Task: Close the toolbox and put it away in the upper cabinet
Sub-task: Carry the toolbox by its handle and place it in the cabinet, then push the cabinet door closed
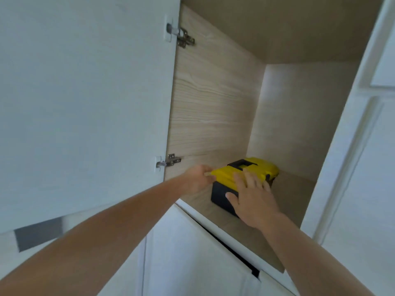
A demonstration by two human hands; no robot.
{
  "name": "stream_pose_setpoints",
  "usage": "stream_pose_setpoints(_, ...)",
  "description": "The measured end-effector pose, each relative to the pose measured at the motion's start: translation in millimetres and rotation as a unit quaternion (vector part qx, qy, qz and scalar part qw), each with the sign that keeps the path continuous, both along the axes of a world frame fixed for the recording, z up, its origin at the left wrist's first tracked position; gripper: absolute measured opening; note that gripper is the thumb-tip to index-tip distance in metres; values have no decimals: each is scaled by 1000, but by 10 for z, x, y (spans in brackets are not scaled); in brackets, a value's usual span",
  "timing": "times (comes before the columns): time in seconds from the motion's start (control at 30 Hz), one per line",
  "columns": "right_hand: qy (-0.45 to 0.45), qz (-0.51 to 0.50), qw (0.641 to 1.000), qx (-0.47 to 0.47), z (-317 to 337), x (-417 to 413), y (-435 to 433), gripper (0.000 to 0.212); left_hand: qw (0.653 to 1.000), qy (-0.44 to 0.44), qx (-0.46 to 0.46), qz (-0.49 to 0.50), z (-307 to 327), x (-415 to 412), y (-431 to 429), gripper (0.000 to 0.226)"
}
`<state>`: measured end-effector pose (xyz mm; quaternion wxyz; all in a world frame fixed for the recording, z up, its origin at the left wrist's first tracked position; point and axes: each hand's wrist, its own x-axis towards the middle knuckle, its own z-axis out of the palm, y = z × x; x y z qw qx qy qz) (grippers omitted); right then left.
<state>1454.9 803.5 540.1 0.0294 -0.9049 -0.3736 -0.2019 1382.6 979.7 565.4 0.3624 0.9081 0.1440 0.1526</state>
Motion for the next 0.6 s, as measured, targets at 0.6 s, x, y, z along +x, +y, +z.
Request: stream_pose_setpoints(0.6, -149, 358, 919, -74, 611, -2463, 1433, 66, 836, -176, -92, 512, -137, -3922, 1425, 54)
